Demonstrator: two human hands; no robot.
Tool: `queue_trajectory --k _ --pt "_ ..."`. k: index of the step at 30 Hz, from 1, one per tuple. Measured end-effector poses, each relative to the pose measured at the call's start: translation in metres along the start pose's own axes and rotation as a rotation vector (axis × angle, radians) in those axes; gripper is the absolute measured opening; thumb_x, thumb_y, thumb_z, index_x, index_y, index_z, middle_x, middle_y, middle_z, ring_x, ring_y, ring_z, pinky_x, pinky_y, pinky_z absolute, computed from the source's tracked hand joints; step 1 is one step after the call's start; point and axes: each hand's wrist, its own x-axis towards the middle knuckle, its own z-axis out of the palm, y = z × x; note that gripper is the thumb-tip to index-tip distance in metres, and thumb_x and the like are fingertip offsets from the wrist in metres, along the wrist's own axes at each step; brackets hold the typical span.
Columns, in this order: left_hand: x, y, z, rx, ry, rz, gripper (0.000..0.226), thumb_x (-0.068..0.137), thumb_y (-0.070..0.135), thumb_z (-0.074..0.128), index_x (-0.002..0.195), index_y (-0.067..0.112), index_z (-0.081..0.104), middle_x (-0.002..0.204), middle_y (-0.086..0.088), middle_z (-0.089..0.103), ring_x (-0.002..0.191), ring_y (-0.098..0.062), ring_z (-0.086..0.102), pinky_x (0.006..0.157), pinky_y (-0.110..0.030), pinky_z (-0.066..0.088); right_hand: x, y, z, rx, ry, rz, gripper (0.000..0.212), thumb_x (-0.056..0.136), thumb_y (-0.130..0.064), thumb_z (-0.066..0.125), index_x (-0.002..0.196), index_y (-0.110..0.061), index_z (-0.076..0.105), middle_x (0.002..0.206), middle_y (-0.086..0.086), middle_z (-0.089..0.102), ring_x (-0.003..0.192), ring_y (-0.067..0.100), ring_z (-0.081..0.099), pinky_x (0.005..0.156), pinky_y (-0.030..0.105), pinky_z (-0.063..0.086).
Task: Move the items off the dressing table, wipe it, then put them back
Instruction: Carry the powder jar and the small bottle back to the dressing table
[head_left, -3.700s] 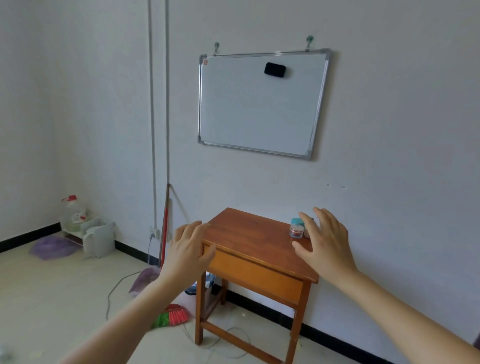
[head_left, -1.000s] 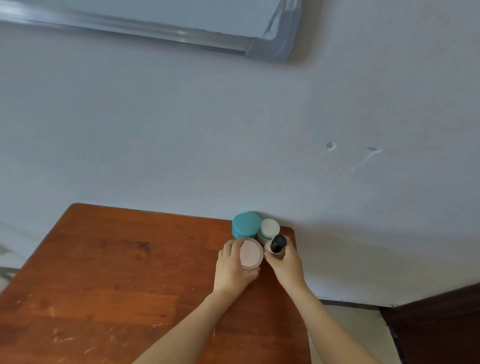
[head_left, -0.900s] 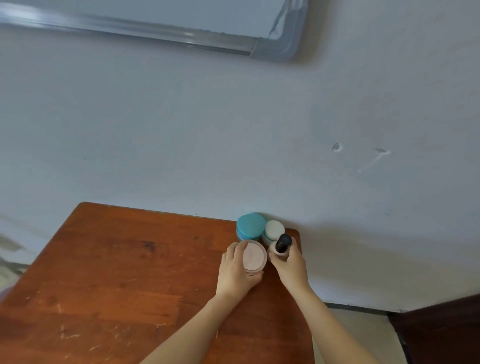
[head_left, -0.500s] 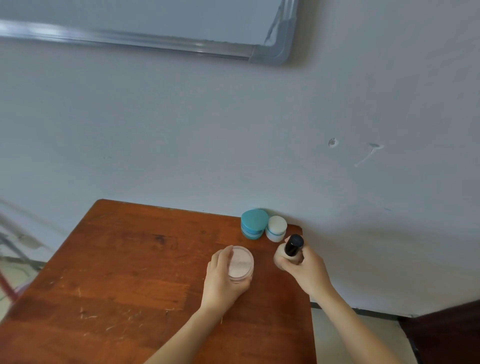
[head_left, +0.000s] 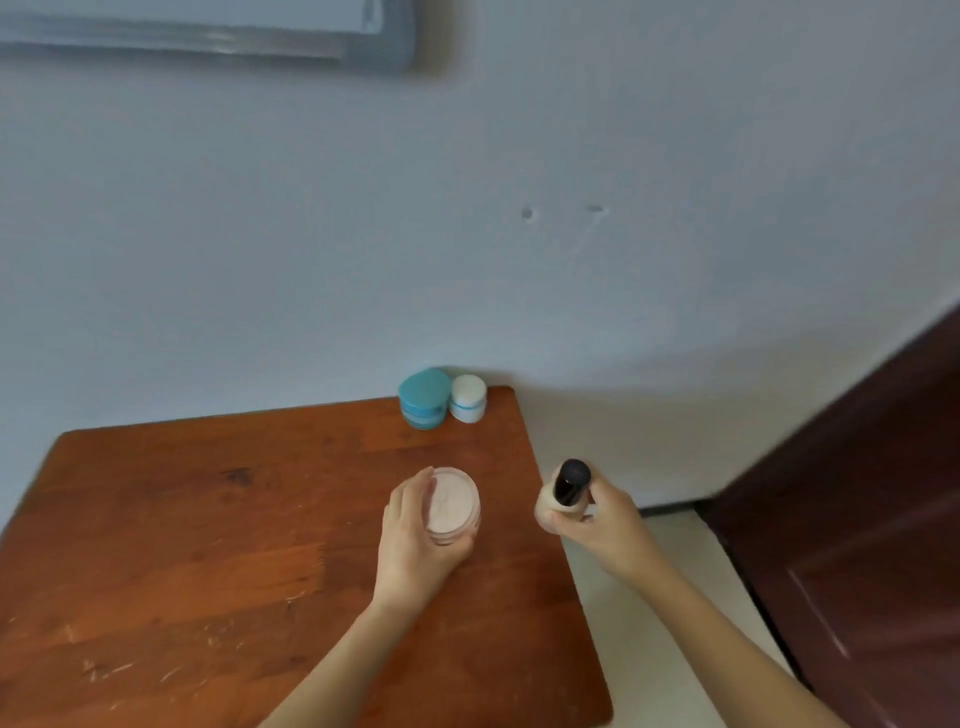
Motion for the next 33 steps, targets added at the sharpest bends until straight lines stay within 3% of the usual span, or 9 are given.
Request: queue_trajectory --k 5,9,13,21,26,31,33 --pt "-0.012 0.005 0.006 -0.049 -0.242 0.16 0.077 0.063 0.018 0.081 0.129 0.017 0.042 0.119 0.012 0.042 0.119 -0.009 0.044 0.095 -0.023 0.037 -0.059 0.007 0.005 -0.007 0.18 0.133 0.032 0.077 -0.023 0.07 0.086 -0.043 0.046 0.085 -0.017 0.059 0.079 -0.006 0.056 0.069 0.014 0.045" --pt "-0.029 -0.005 -0.014 -0.056 -0.468 0.303 0.08 0.063 0.021 0.08 0.13 0.024 0.037 0.121 0.015 0.04 0.117 -0.005 0.04 0.095 -0.019 0.033 -0.117 0.003 0.033 0.028 0.394 0.262 0.037 0.074 -0.015 0.072 0.087 -0.04 0.047 0.084 -0.021 0.057 0.075 -0.013 0.055 0.062 0.005 0.043" --pt "-0.057 -0.013 -0.037 -0.023 -0.672 0.405 0.085 0.065 0.034 0.078 0.135 0.029 0.03 0.126 0.023 0.032 0.119 0.003 0.031 0.094 -0.012 0.026 -0.175 -0.007 0.075 0.041 0.521 0.358 0.038 0.074 -0.017 0.072 0.092 -0.037 0.046 0.083 -0.021 0.056 0.075 -0.006 0.053 0.059 0.007 0.043" --pt "-0.159 0.031 -0.029 -0.068 -1.038 0.606 0.081 0.064 0.026 0.078 0.133 0.02 0.035 0.127 0.007 0.044 0.12 -0.011 0.04 0.102 -0.027 0.036 -0.323 -0.023 0.102 0.062 0.863 0.527 0.035 0.073 -0.014 0.07 0.081 -0.038 0.046 0.076 -0.016 0.056 0.068 0.002 0.051 0.059 0.008 0.042" --pt "-0.257 0.049 -0.025 -0.095 -1.184 0.75 0.089 0.06 0.028 0.079 0.135 0.024 0.031 0.119 0.02 0.035 0.114 -0.001 0.034 0.096 -0.013 0.025 -0.44 -0.033 0.119 0.115 1.08 0.622 0.025 0.075 -0.019 0.067 0.077 -0.035 0.048 0.073 -0.01 0.056 0.066 0.007 0.048 0.06 0.015 0.041" --pt "-0.387 0.066 -0.028 -0.185 -1.345 0.801 0.086 0.059 0.02 0.08 0.133 0.019 0.036 0.116 0.02 0.037 0.114 -0.007 0.038 0.094 -0.012 0.026 -0.579 -0.051 0.161 0.126 1.221 0.765 0.016 0.077 -0.02 0.062 0.076 -0.023 0.046 0.069 -0.003 0.058 0.062 0.011 0.046 0.064 0.025 0.043" --pt "-0.45 0.072 -0.034 -0.226 -1.419 0.806 0.082 0.059 0.019 0.08 0.13 0.018 0.04 0.116 0.015 0.042 0.113 -0.012 0.043 0.093 -0.019 0.031 -0.64 -0.06 0.18 0.098 1.29 0.842 0.015 0.078 -0.017 0.06 0.078 -0.016 0.045 0.07 0.001 0.059 0.062 0.014 0.042 0.064 0.025 0.04"
